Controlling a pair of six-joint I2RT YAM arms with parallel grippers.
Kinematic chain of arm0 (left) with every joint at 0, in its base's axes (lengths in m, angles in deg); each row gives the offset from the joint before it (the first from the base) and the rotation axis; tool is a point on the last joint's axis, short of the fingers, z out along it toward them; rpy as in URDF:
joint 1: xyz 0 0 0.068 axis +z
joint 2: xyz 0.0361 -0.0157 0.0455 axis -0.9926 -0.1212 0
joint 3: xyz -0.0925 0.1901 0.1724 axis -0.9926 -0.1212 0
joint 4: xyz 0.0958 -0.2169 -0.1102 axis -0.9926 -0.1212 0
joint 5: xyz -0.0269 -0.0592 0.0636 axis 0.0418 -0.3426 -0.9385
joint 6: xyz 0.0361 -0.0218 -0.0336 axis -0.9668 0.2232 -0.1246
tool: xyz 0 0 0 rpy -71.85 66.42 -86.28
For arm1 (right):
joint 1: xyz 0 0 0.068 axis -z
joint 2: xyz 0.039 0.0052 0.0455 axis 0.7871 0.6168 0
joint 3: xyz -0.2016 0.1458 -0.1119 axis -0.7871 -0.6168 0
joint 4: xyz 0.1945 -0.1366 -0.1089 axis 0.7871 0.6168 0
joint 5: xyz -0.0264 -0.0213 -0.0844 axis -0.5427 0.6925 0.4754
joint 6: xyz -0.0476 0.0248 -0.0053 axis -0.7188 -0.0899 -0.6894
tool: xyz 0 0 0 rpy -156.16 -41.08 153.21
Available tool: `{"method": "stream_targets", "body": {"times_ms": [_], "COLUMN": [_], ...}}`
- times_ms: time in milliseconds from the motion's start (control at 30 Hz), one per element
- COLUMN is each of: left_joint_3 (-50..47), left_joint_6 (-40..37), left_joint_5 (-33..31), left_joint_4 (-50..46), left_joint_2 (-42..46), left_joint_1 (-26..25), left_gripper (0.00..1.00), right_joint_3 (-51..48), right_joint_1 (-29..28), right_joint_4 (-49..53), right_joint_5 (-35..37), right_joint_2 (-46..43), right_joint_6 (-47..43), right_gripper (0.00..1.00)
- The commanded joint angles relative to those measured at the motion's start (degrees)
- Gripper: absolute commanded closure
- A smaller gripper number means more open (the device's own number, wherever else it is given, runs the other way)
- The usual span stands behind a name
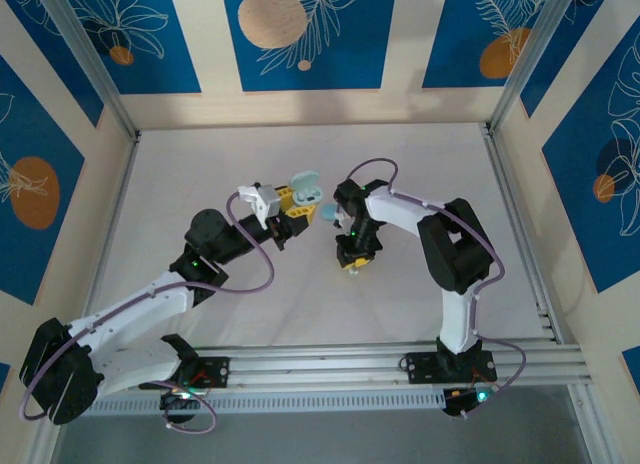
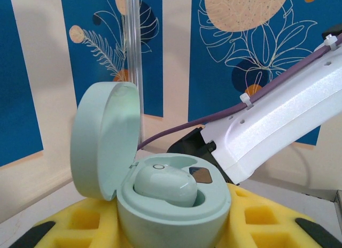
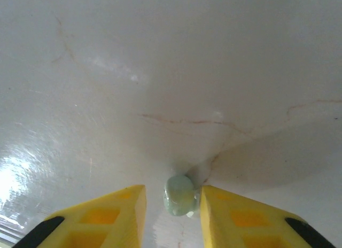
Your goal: Insert wireless bluetooth earbuds into charging case
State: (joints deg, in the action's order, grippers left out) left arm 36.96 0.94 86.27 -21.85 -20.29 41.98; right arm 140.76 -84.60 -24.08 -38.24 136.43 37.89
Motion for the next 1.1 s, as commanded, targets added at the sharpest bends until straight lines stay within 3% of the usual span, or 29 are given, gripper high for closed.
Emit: {"method": "stream_targets", "body": {"times_ms": [0, 467, 733, 900, 1067], "left_joint_3": [-0.4, -0.8, -0.7, -0.8, -1.0], "left_joint_6": [0.0, 0.1, 0.2, 0.2, -0.1], "left_joint_5": [-0.7, -0.9, -0.8, -0.7, -1.0], "left_joint_4": [0.3, 0.6, 0.7, 0.4, 0.4], "left_joint_2": [1.1, 1.2, 1.0, 0.9, 1.0], "left_joint_1": [-0.7, -0.7, -0.7, -0.8, -0.7], "left_gripper": [0.65, 0.65, 0.65, 0.65, 0.65], "right_joint_3": [1.6, 2.4, 2.3, 1.5, -0.6], "right_joint_1": [-0.7, -1.8, -1.9, -1.1, 1.6], "right_joint_4": [2.7, 2.9, 2.8, 2.0, -0.3], "right_joint_5": [1.4, 1.9, 1.8, 1.1, -4.1], "right_joint_2": [1.1, 3.1, 2.7, 0.3, -5.0], "right_joint_6": [-1.6, -2.3, -1.3, 0.6, 3.1], "right_gripper": [0.68, 0.69, 0.76, 0.79, 0.79]}}
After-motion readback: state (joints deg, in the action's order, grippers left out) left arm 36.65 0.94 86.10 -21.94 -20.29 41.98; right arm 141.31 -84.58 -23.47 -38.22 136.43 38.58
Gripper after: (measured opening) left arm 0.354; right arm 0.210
